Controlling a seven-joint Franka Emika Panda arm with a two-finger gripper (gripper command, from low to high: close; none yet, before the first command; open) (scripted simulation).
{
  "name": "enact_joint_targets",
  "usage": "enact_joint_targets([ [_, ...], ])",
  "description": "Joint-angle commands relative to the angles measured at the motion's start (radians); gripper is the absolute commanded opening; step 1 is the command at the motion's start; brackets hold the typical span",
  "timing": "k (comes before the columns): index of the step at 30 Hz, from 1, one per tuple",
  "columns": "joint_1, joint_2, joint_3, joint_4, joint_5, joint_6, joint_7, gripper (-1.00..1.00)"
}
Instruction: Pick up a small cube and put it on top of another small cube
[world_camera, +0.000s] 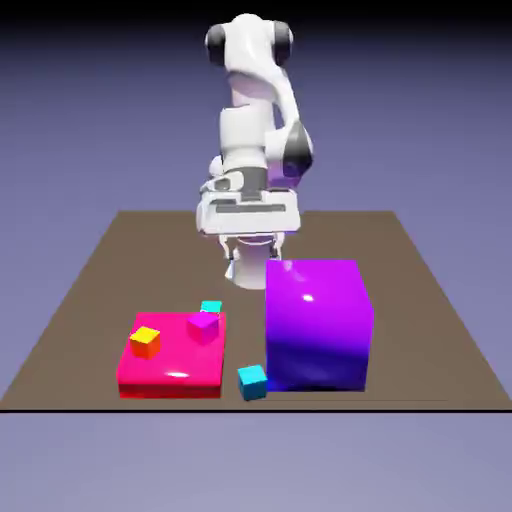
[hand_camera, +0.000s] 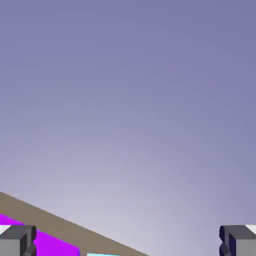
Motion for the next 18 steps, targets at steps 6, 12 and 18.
enact_joint_targets([
  [6, 0.061, 0.108, -0.077, 0.069, 0.087, -0.092, -0.261, 0.00],
  [12, 0.123, 0.216, -0.155, 0.138, 0.173, -0.184, -0.522, 0.00],
  [18, 0.184, 0.325, -0.232, 0.205, 0.261, -0.276, -0.783, 0.00],
])
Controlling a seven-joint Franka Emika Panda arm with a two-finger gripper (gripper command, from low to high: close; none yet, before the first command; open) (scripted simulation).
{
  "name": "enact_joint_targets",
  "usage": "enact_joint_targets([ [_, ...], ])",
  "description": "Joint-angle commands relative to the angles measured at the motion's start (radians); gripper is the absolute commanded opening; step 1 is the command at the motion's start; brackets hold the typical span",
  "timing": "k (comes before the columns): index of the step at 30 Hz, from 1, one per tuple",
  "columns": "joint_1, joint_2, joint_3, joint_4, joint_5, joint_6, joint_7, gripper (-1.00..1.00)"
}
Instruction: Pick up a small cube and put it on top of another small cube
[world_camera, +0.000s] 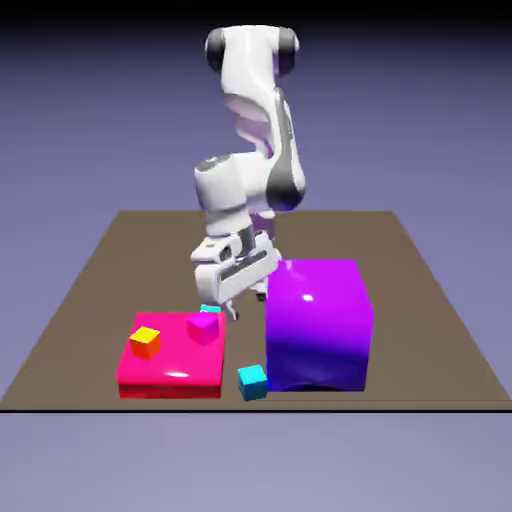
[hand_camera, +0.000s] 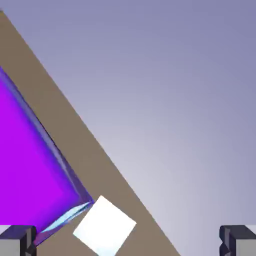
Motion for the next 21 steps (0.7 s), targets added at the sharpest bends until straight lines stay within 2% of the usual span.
enact_joint_targets([
  [1, 0.010, 0.018, -0.013, 0.008, 0.016, -0.014, -0.044, 0.00],
  [21, 0.204, 0.382, -0.264, 0.173, 0.339, -0.285, -0.913, 0.00],
])
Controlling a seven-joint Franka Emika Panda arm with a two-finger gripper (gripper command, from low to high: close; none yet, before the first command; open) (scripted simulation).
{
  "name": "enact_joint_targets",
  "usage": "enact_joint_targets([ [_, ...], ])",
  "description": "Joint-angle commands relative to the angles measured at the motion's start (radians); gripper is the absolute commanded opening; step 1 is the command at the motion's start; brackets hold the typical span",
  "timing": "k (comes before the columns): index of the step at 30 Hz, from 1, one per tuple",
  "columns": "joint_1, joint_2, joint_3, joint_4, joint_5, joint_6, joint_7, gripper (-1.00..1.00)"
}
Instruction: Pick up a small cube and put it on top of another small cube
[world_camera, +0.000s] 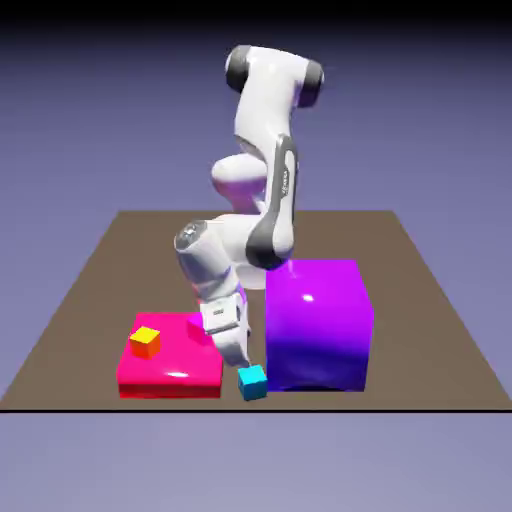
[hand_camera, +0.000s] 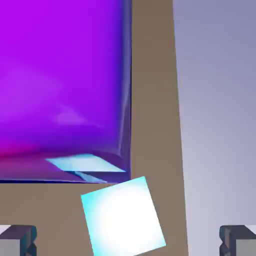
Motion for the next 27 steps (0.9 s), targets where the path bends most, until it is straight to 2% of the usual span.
enact_joint_targets([
  [1, 0.010, 0.018, -0.013, 0.008, 0.016, -0.014, -0.044, 0.00],
  [8, 0.063, 0.124, -0.083, 0.038, 0.118, -0.081, -0.293, 0.00],
  [12, 0.017, 0.263, 0.031, 0.060, 0.273, -0.010, -0.382, 0.00],
  [13, 0.017, 0.263, 0.031, 0.060, 0.273, -0.010, -0.382, -1.00],
  [18, 0.060, 0.118, -0.083, 0.036, 0.112, -0.083, -0.293, -1.00],
  [27, -0.082, -0.205, -0.101, -0.063, -0.280, -0.165, -0.262, -1.00],
])
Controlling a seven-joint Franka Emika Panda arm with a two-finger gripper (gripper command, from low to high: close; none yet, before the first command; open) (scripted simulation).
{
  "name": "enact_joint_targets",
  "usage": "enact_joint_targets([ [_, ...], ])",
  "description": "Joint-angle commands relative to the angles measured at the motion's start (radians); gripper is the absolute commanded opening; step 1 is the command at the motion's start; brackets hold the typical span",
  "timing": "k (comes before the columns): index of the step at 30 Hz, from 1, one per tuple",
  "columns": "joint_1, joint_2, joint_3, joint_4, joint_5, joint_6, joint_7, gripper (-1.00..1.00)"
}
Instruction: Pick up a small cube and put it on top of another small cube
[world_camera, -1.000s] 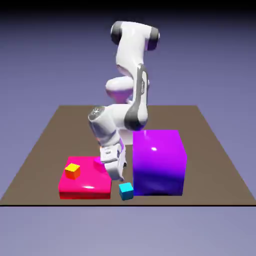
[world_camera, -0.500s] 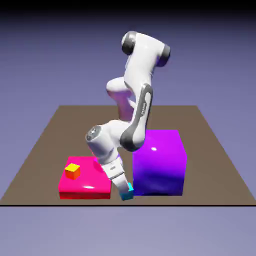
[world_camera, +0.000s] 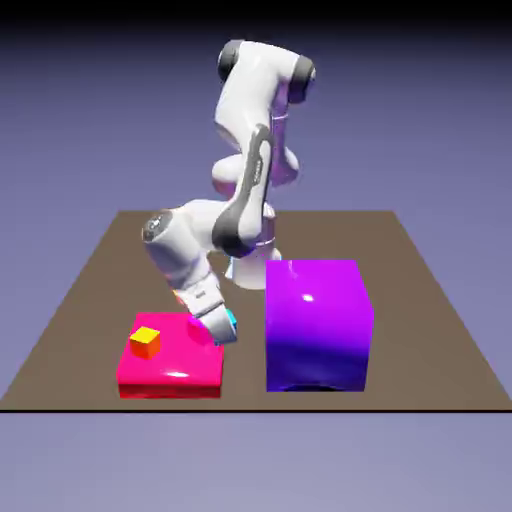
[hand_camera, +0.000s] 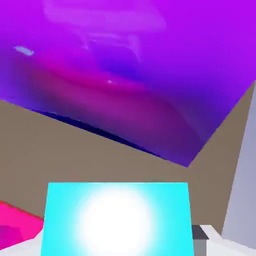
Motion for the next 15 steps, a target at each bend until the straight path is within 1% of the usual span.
enact_joint_targets([
  [1, -0.016, -0.036, -0.002, -0.011, -0.040, -0.009, 0.002, -1.00],
  [6, -0.093, -0.212, -0.011, -0.065, -0.253, -0.053, 0.019, -1.00],
  [7, -0.093, -0.212, -0.011, -0.065, -0.253, -0.053, 0.019, -1.00],
  [11, -0.105, -0.080, 0.040, -0.147, -0.106, 0.100, -0.093, -1.00],
  [12, -0.105, -0.080, 0.040, -0.147, -0.106, 0.100, -0.093, 1.00],
  [13, -0.105, -0.080, 0.040, -0.147, -0.106, 0.100, -0.093, 1.00],
  [15, -0.098, -0.152, 0.012, -0.102, -0.187, 0.016, -0.032, 1.00],
])
